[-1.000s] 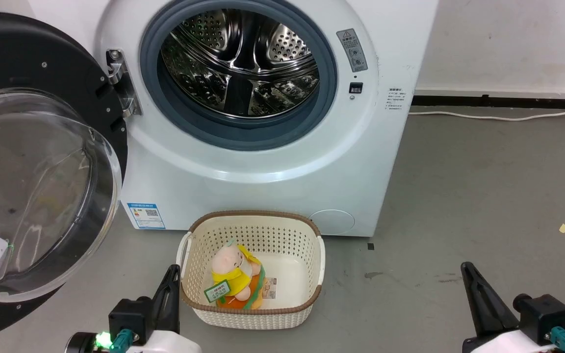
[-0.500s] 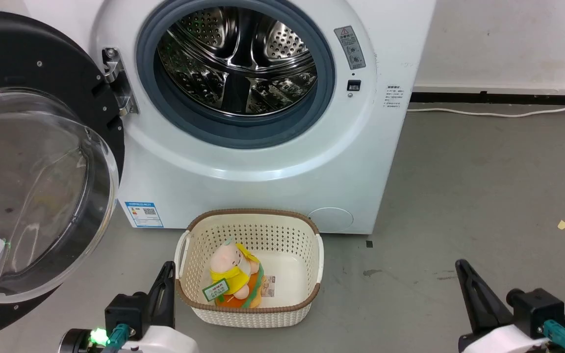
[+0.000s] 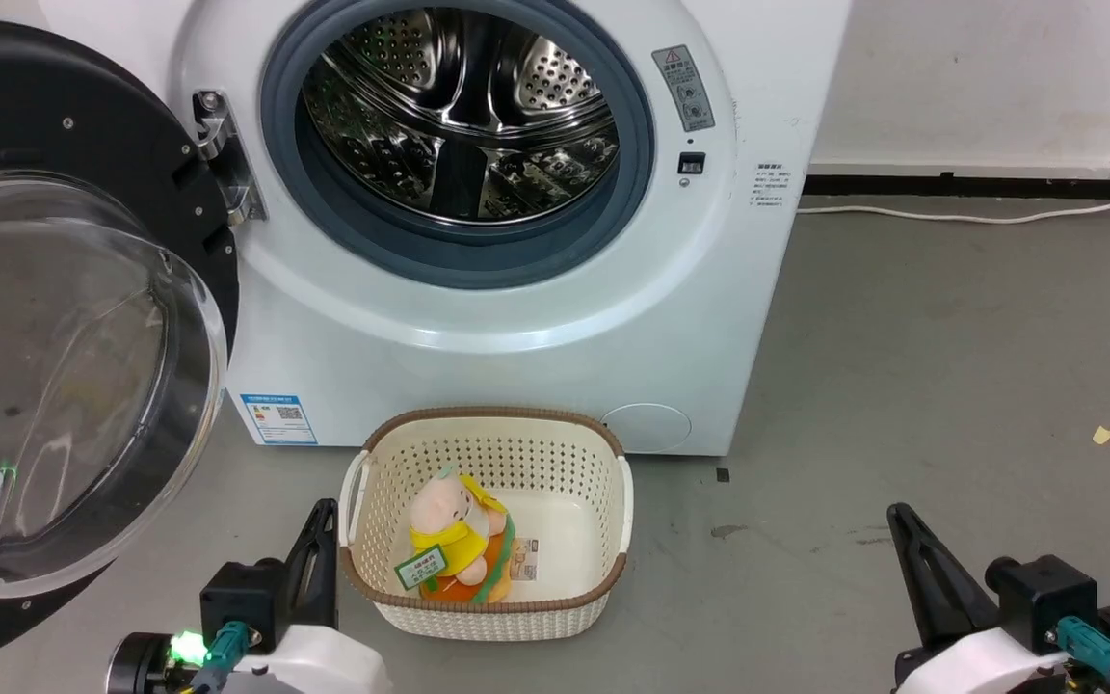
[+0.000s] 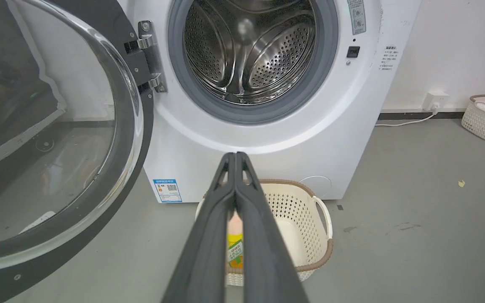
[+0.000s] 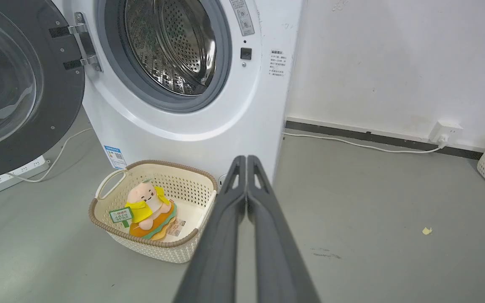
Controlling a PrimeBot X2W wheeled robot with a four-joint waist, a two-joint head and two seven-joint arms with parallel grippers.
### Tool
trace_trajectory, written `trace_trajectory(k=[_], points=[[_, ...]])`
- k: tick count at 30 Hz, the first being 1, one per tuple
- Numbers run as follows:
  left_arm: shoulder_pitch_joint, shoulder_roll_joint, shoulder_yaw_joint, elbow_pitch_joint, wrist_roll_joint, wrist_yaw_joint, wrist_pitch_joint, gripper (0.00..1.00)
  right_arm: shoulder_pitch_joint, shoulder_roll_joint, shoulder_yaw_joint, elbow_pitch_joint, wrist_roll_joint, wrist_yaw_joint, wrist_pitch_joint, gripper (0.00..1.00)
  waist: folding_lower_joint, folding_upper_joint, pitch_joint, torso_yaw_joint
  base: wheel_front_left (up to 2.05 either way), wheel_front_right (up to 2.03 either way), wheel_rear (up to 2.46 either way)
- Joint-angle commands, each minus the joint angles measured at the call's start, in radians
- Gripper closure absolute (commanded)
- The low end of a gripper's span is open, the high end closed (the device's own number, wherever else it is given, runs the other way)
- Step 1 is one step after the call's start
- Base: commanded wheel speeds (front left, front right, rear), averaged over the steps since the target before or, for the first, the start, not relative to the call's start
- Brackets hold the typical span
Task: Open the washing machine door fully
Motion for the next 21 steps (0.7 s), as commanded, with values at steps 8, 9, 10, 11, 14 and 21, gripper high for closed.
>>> trace_trajectory(k=[8, 9, 10, 11, 14, 21], points=[[-0.013, -0.007, 0.019, -0.016, 0.021, -0.009, 0.019, 1.00, -0.029, 0.002, 0.008, -0.012, -0.013, 0.001, 0.020, 1.00, 0.0000, 0.0000, 0.004, -0.003, 0.00, 0.00, 0.00], [-0.014, -0.007, 0.020, -0.017, 0.022, -0.009, 0.021, 1.00, -0.030, 0.002, 0.009, -0.012, -0.014, 0.001, 0.022, 1.00, 0.0000, 0.0000, 0.005, -0.004, 0.00, 0.00, 0.00], [-0.014, -0.008, 0.021, -0.019, 0.024, -0.009, 0.023, 1.00, -0.031, 0.002, 0.010, -0.012, -0.014, 0.001, 0.024, 1.00, 0.0000, 0.0000, 0.005, -0.004, 0.00, 0.00, 0.00], [-0.015, -0.008, 0.023, -0.020, 0.025, -0.010, 0.025, 1.00, -0.032, 0.002, 0.011, -0.013, -0.015, 0.001, 0.026, 1.00, 0.0000, 0.0000, 0.006, -0.004, 0.00, 0.00, 0.00], [-0.016, -0.009, 0.027, -0.024, 0.029, -0.011, 0.031, 1.00, -0.035, 0.002, 0.013, -0.014, -0.017, 0.001, 0.032, 1.00, 0.0000, 0.0000, 0.007, -0.006, 0.00, 0.00, 0.00], [-0.020, -0.012, 0.037, -0.034, 0.039, -0.013, 0.046, 1.00, -0.043, 0.002, 0.018, -0.017, -0.023, 0.001, 0.047, 1.00, 0.0000, 0.0000, 0.011, -0.008, 0.00, 0.00, 0.00]])
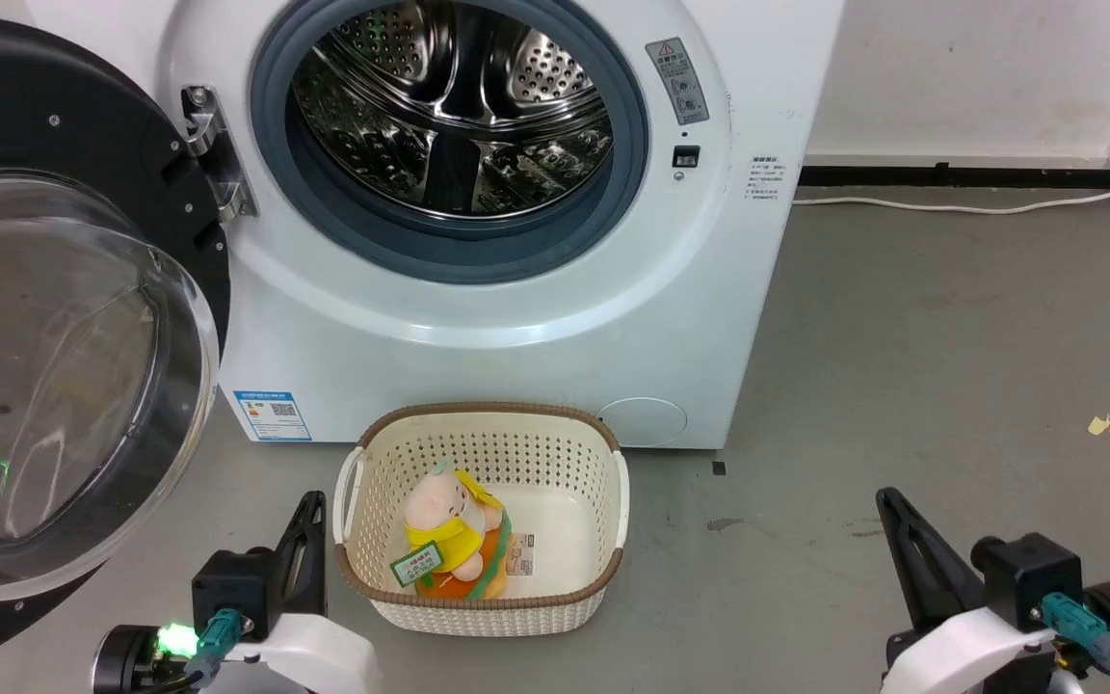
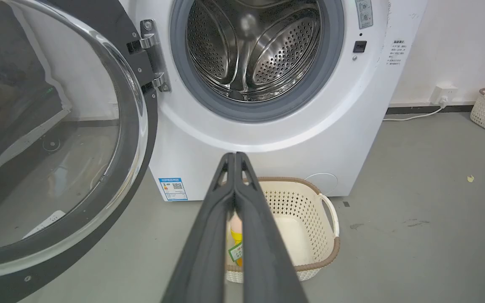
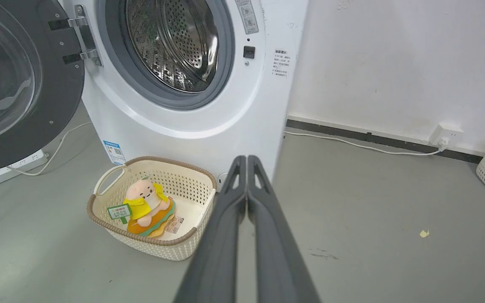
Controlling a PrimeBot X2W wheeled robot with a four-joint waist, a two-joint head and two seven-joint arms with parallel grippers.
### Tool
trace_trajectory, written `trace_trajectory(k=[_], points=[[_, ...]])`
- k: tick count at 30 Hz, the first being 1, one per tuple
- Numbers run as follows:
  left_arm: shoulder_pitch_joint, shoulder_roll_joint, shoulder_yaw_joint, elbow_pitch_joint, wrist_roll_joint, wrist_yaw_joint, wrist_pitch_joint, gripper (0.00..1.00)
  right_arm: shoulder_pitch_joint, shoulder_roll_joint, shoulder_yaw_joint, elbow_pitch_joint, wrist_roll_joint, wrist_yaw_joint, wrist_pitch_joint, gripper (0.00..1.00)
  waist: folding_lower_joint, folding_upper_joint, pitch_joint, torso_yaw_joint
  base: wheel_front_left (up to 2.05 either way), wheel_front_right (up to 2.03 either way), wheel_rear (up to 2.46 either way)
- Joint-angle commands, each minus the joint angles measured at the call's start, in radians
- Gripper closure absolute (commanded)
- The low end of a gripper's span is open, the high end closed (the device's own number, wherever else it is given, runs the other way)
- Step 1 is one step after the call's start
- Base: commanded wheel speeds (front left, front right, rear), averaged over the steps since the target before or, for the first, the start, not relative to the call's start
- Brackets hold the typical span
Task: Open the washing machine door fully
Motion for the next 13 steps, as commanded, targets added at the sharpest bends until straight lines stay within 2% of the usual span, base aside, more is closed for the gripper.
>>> trace_trajectory(k=[1, 13], points=[[-0.015, -0.001, 0.007, -0.007, 0.008, -0.005, 0.005, 1.00, -0.015, 0.002, 0.003, -0.007, -0.006, 0.001, 0.003, 1.00, 0.0000, 0.0000, 0.000, 0.000, 0.00, 0.00, 0.00], [-0.016, -0.002, 0.012, -0.011, 0.012, -0.006, 0.012, 1.00, -0.018, 0.002, 0.005, -0.008, -0.009, 0.001, 0.009, 1.00, 0.0000, 0.0000, 0.002, -0.001, 0.00, 0.00, 0.00]])
